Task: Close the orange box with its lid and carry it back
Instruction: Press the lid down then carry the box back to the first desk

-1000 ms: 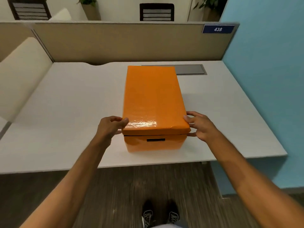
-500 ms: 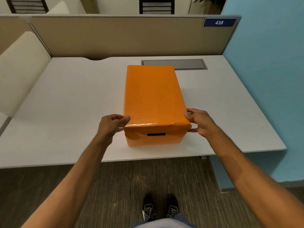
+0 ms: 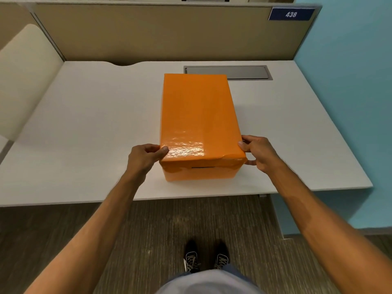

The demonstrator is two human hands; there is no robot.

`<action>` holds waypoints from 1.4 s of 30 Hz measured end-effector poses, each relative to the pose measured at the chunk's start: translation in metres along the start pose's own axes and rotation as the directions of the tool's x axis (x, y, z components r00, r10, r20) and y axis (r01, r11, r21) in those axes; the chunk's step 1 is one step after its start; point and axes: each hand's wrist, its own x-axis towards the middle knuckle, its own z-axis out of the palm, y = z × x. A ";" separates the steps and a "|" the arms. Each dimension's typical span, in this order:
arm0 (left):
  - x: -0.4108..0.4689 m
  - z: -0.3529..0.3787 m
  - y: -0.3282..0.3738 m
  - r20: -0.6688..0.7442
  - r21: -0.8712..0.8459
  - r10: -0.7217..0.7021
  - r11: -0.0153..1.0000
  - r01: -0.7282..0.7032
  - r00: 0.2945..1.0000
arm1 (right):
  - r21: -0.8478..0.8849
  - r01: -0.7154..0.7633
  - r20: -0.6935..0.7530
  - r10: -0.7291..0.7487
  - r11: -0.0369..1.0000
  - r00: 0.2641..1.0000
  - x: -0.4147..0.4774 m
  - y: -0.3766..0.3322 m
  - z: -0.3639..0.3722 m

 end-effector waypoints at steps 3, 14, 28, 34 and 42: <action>0.003 -0.001 -0.004 0.011 -0.007 -0.003 1.000 0.003 1.000 | 0.006 0.005 -0.003 -0.005 1.000 1.000 0.000 0.004 0.000; 0.019 -0.002 -0.003 0.094 -0.092 -0.007 0.996 0.016 0.996 | 0.029 0.017 -0.021 -0.016 0.999 1.000 0.002 0.002 0.001; 0.109 0.006 0.037 0.035 -0.116 0.045 0.992 -0.041 0.998 | -0.173 0.244 -0.059 -0.258 0.954 0.964 0.084 -0.041 0.003; 0.162 0.013 0.067 -0.059 -0.098 0.056 0.993 -0.062 0.997 | -0.222 0.282 -0.020 -0.293 0.933 0.956 0.147 -0.081 0.012; 0.237 0.009 0.106 -0.117 -0.088 -0.001 0.996 -0.009 0.993 | -0.380 0.344 -0.025 -0.381 0.859 0.924 0.212 -0.136 0.030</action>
